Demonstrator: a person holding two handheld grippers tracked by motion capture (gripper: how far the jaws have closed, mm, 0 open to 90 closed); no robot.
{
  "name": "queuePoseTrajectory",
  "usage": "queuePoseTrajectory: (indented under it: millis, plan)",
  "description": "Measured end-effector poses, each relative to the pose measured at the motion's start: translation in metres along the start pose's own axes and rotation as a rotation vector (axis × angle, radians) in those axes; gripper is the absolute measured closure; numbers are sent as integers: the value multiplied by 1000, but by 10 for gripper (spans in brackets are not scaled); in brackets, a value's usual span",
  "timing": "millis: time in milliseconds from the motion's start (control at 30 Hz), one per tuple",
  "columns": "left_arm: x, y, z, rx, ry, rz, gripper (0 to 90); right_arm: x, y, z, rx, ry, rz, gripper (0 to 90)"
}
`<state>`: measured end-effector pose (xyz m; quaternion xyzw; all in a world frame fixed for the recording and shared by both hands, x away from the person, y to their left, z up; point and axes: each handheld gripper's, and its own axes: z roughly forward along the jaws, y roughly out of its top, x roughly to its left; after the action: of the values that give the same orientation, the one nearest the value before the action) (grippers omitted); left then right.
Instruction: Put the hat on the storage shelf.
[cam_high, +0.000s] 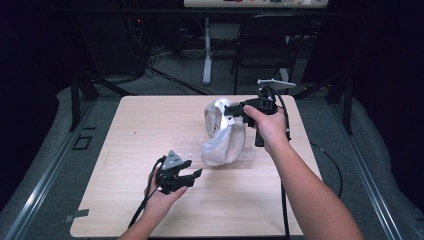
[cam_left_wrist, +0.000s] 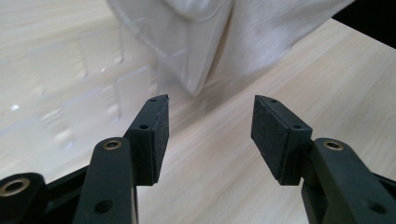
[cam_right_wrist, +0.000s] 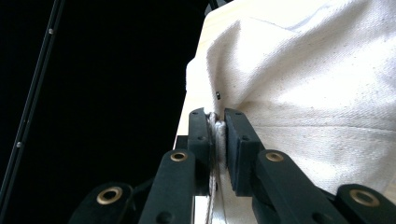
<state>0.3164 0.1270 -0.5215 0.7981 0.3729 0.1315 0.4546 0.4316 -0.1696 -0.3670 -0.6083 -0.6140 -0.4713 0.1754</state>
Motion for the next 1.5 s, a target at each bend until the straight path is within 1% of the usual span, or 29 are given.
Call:
queuePoseTrajectory:
  millis: [33,167,200,233,333,367,400,433,500,567,600,633,700,767,800,967,1000,1100,1200,1300,1400,1500]
  plan:
    - [4,-4,-6,5,5,-2,469,1,0,0,-4,0,3,818]
    - [15,-15,-20,9,22,-23,469,2,-1,1,-2,-2,-2,816]
    - [18,-18,-23,9,26,-22,468,2,-1,2,-1,-2,-2,816]
    - [20,-20,-26,4,31,-32,467,3,-1,2,-1,-3,-2,815]
    - [28,-25,-33,-15,49,-42,467,5,-2,2,2,-6,-9,814]
    - [32,-27,-35,-26,60,-49,467,5,-2,2,6,-6,-15,812]
    - [34,-27,-35,-21,63,-50,467,6,-3,2,5,-7,-15,809]
    - [37,-27,-36,-21,68,-61,466,7,-3,3,0,-8,-13,807]
    - [43,-28,-37,-39,77,-78,466,7,-4,2,5,-9,-20,799]
    - [45,-29,-38,-42,83,-89,464,8,-5,2,4,-5,-23,772]
    - [47,-30,-39,-36,81,-90,463,9,-6,2,0,-2,-21,757]
    - [48,-31,-38,-37,89,-97,463,10,-6,2,-4,-1,-23,746]
    - [52,-32,-38,-35,88,-101,463,11,-7,1,-5,-4,-37,722]
    - [54,-34,-38,-42,99,-115,463,13,-8,-1,-12,-2,-45,701]
    - [55,-34,-38,-42,96,-118,463,13,-9,-2,-12,-2,-52,693]
    - [57,-34,-39,-47,106,-120,457,13,-12,-7,-27,7,-65,636]
    - [57,-35,-39,-41,102,-120,457,13,-12,-8,-36,9,-71,631]
    - [57,-36,-38,-39,106,-122,456,11,-13,-13,-52,7,-79,617]
    - [57,-36,-37,-37,108,-124,456,7,-15,-20,-61,0,-86,605]
    - [57,-36,-37,-36,108,-127,456,2,-16,-26,-75,-6,-83,597]
    - [58,-37,-36,-38,110,-126,456,-2,-17,-30,-80,-11,-86,603]
    - [58,-38,-36,-31,109,-128,456,-6,-20,-36,-79,-32,-111,602]
